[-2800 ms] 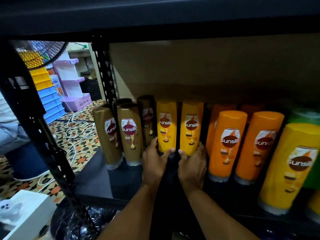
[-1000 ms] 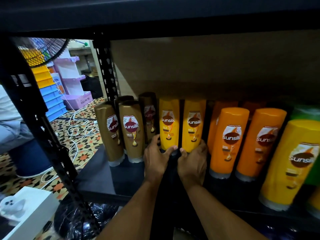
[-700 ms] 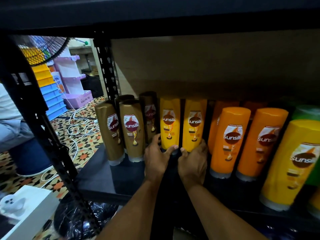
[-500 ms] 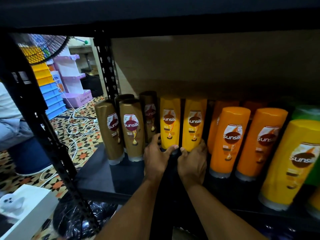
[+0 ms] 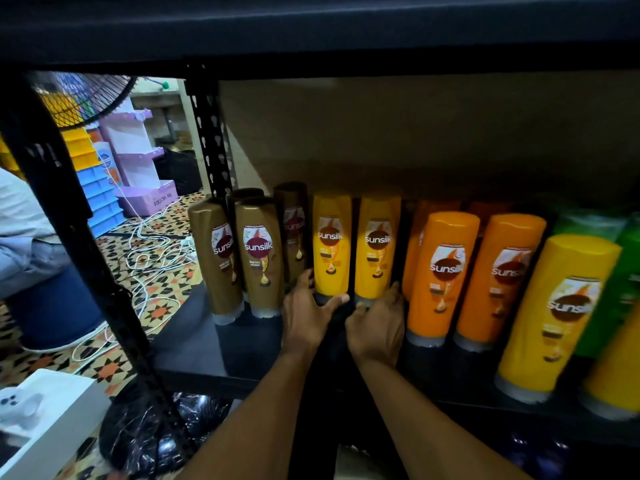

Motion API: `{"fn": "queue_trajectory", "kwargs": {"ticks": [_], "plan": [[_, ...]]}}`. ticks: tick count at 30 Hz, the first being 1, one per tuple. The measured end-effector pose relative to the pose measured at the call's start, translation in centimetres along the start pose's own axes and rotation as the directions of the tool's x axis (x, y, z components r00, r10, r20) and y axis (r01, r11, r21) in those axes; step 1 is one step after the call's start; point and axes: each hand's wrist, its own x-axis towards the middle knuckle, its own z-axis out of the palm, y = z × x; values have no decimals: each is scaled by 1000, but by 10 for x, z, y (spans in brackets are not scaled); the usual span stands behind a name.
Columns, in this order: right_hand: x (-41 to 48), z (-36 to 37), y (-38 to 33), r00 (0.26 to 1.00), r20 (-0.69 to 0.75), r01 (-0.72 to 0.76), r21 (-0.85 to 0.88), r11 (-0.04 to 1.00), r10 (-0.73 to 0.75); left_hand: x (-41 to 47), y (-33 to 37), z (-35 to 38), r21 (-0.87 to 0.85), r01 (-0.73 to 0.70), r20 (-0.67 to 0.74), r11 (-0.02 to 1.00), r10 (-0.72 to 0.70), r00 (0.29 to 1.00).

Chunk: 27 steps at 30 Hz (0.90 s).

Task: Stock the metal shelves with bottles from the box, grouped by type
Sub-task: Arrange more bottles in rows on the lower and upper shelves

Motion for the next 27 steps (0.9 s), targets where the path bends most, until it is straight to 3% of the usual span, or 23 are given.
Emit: {"fn": "queue_trajectory", "kwargs": {"ticks": [6, 13, 19, 24, 27], "plan": [[-43, -37, 3, 991, 129, 11, 45, 999, -17, -44, 10, -19, 60, 35, 63, 998, -38, 997], [-80, -98, 23, 948, 222, 199, 149, 969, -228, -114, 28, -49, 12, 31, 87, 999, -32, 996], [-74, -188, 48, 923, -8, 384, 64, 921, -385, -161, 75, -38, 16, -73, 140, 997, 70, 988], [-51, -253, 77, 892, -269, 379, 3, 925, -364, -179, 127, 11, -67, -129, 207, 989, 140, 968], [-35, -275, 103, 910, -329, 283, 48, 958, -252, -186, 147, 46, -121, -118, 256, 986, 146, 955]]}}
